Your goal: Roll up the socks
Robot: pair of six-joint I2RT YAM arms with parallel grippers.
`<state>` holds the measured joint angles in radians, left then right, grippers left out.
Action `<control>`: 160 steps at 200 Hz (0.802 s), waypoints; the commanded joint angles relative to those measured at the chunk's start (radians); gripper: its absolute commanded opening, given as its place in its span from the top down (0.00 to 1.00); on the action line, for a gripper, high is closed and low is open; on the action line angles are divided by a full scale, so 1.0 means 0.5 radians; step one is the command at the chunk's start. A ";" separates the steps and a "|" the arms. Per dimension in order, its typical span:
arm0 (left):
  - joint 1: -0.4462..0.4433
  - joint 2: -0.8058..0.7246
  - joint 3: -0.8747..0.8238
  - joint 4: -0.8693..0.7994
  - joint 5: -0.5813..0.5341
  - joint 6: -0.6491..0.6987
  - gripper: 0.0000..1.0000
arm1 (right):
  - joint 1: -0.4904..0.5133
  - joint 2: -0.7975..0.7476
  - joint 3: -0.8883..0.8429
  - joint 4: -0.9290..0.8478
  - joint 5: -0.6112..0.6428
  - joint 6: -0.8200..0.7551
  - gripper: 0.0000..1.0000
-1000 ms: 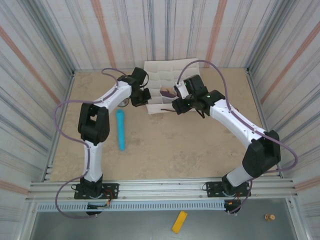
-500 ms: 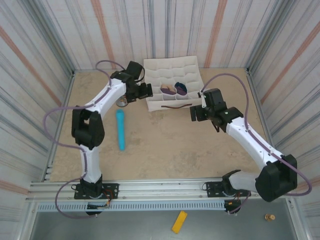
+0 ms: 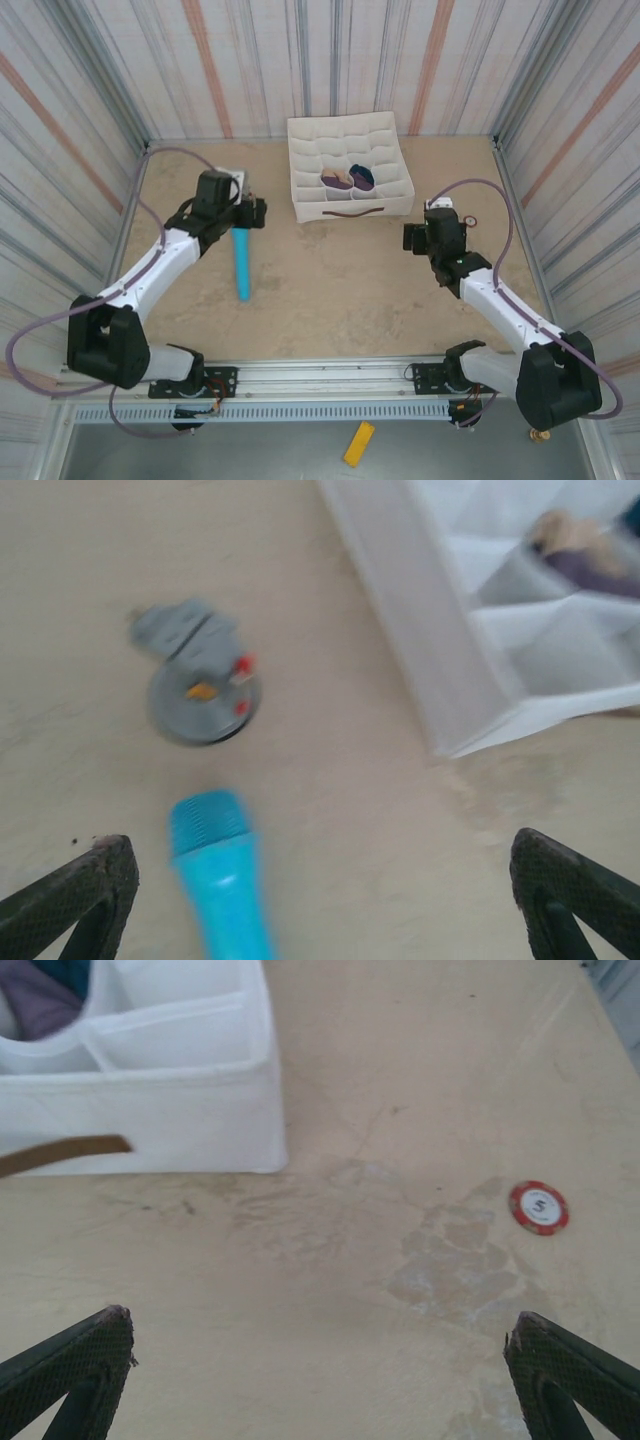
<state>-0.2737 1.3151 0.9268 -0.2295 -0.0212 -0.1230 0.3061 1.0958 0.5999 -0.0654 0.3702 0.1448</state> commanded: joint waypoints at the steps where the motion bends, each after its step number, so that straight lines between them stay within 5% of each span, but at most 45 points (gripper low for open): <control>1: 0.212 -0.251 -0.365 0.586 0.027 0.307 0.01 | -0.092 -0.035 -0.147 0.403 0.121 -0.124 0.01; 37: 0.536 -0.248 -0.819 1.193 0.258 0.322 0.01 | -0.232 0.123 -0.301 0.767 0.065 -0.162 0.01; 76: 0.541 0.026 -1.095 1.816 0.234 0.327 0.01 | -0.271 0.484 -0.543 1.661 0.057 -0.323 0.01; 124: 0.557 0.280 -1.145 2.148 0.189 0.355 0.01 | -0.416 0.774 -0.532 1.972 -0.143 -0.244 0.01; 137: 0.554 0.367 -1.138 2.212 0.176 0.358 0.01 | -0.515 0.764 -0.553 1.966 -0.366 -0.188 0.01; 153: 0.552 0.381 -1.045 2.045 0.113 0.334 0.02 | -0.604 0.949 -0.578 2.229 -0.401 -0.116 0.01; 160: 0.542 0.387 -1.049 2.064 0.093 0.343 0.01 | -0.611 0.924 -0.539 2.081 -0.377 -0.088 0.01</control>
<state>0.0002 1.4994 0.3729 0.7692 0.0704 0.0299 0.0402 1.4982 0.3332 0.8898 0.2401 0.0338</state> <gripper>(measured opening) 0.985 0.991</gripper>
